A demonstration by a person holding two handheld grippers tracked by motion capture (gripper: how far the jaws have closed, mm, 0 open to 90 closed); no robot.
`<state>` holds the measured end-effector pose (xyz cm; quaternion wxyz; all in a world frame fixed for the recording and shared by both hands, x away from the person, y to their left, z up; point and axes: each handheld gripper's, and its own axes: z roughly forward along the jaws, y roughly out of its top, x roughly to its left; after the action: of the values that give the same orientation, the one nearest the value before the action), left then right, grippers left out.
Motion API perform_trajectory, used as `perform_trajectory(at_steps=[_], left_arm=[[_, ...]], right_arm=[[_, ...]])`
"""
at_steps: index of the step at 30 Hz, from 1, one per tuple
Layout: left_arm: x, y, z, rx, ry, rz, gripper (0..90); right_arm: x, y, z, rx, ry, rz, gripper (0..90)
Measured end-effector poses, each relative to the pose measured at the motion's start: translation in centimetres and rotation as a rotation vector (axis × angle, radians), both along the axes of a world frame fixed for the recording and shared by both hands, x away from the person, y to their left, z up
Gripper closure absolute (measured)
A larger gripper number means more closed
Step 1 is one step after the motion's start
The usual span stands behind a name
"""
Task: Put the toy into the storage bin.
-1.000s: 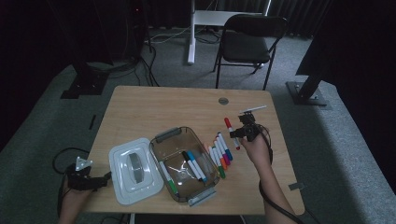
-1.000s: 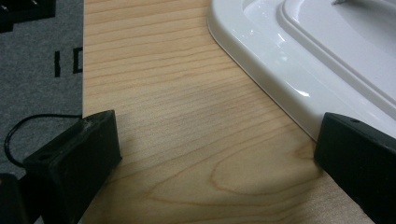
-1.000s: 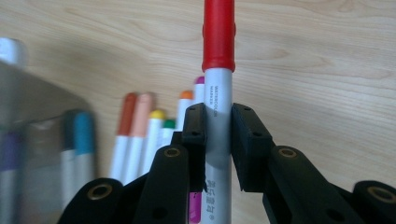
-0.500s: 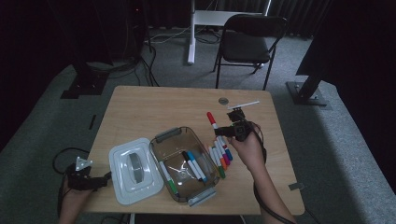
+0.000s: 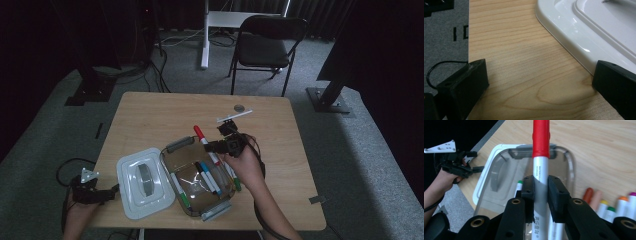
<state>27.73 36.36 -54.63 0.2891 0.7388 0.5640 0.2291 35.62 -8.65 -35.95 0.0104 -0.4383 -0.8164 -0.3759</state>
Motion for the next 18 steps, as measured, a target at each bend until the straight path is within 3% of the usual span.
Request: perform_trajectory(at_steps=[9, 18], left_arm=[[0.0, 0.0, 0.0, -0.001, -0.001, 0.000, 0.8], [0.0, 0.0, 0.0, 0.000, -0.002, 0.000, 0.8]], right_arm=[[-0.8, 3.7, -2.4, -0.003, 0.069, 0.075, 76.5], [-1.3, 5.8, -4.9, -0.058, 0.126, 0.117, 76.6]])
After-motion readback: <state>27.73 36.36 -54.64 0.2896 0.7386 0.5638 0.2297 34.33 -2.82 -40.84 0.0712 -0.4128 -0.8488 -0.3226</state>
